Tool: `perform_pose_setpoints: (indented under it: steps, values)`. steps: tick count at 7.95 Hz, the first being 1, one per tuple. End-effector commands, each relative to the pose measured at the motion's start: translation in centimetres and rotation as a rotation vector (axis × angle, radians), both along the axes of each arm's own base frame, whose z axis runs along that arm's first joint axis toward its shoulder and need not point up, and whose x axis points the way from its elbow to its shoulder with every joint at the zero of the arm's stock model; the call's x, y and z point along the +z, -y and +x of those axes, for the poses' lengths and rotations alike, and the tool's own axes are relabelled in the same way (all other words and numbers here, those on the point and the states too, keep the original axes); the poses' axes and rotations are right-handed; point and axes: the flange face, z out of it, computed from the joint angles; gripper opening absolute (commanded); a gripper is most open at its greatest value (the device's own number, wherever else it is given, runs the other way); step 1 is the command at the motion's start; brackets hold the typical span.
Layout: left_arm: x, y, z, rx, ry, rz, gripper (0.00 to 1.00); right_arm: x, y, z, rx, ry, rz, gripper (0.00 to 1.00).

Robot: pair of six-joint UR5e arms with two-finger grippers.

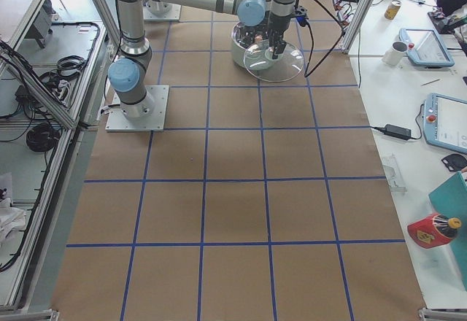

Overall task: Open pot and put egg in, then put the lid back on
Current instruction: 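Lower the egg into the pot and open the left gripper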

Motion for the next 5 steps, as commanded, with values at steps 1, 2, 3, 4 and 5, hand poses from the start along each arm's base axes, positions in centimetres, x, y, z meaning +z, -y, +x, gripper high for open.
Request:
perform_pose_setpoints:
  steps: [1,2,3,4,5]
  values:
    - [-1.29,0.10,-0.01,0.000,0.006,0.006,0.32,0.04,-0.02,0.13,0.015,0.013,-0.001,0.00]
    - [-1.24,0.15,-0.05,-0.003,0.002,0.001,0.44,0.07,0.03,0.38,0.018,0.038,-0.006,0.00]
    - [-1.26,0.17,0.02,-0.023,0.008,-0.003,0.65,0.07,0.03,0.40,0.020,0.040,-0.006,0.00]
    - [-1.33,0.13,0.04,-0.030,0.008,-0.003,0.81,0.09,0.04,0.38,0.027,0.039,-0.008,0.00]
    - [-1.33,0.13,0.04,-0.030,0.008,-0.003,0.85,0.09,0.04,0.37,0.031,0.037,-0.007,0.00]
